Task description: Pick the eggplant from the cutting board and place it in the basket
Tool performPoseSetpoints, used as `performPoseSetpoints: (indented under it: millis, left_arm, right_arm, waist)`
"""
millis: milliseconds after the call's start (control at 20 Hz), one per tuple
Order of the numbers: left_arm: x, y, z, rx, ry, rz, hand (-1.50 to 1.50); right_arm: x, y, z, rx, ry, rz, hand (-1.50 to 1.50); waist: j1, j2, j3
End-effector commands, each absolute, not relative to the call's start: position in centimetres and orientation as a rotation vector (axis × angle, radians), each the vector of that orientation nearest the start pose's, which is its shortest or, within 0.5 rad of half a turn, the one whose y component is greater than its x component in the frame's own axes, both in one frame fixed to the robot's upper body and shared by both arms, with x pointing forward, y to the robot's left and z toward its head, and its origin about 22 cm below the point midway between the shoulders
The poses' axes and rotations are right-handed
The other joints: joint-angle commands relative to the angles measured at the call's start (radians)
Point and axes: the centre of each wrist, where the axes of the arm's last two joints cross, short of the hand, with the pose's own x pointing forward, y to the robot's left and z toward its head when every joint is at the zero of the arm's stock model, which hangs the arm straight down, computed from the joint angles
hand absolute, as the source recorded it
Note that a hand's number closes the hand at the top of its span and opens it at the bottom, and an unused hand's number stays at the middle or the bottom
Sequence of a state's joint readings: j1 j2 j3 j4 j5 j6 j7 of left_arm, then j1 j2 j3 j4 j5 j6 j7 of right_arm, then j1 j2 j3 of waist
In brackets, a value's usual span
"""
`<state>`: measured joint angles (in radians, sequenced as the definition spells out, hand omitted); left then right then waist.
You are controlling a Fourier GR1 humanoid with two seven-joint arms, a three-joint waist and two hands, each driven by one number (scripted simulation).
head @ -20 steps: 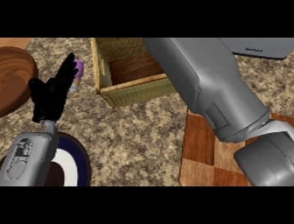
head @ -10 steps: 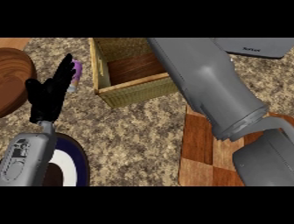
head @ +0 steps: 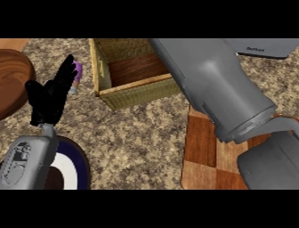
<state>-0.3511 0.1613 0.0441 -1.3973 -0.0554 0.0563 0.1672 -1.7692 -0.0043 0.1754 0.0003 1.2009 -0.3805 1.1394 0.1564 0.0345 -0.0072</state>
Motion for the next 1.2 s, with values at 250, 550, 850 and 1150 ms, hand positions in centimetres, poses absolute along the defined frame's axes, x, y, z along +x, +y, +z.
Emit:
performPoseSetpoints:
  millis: [250,550,850,1150]
  left_arm:
    - [32.5,24.2,6.0,0.179,-1.558,-0.155,0.0]
    - [32.5,24.9,6.1,0.199,-1.571,-0.153,0.0]
    - [32.3,25.2,5.6,0.191,-1.557,-0.144,0.0]
    - [31.5,25.2,5.3,0.198,-1.565,-0.136,0.0]
  right_arm:
    - [45.3,-0.3,24.0,-1.549,-0.767,0.549,1.5]
    - [45.2,0.1,24.8,-1.575,-0.782,0.552,1.5]
    - [45.4,-0.5,23.4,-1.591,-0.722,0.581,1.5]
    - [45.6,-1.0,22.4,-1.597,-0.692,0.598,1.5]
  waist:
    - [-0.008,0.003,0.001]
    - [-0.022,-0.001,0.002]
    - [-0.011,0.001,0.001]
    - [-0.011,-0.003,0.002]
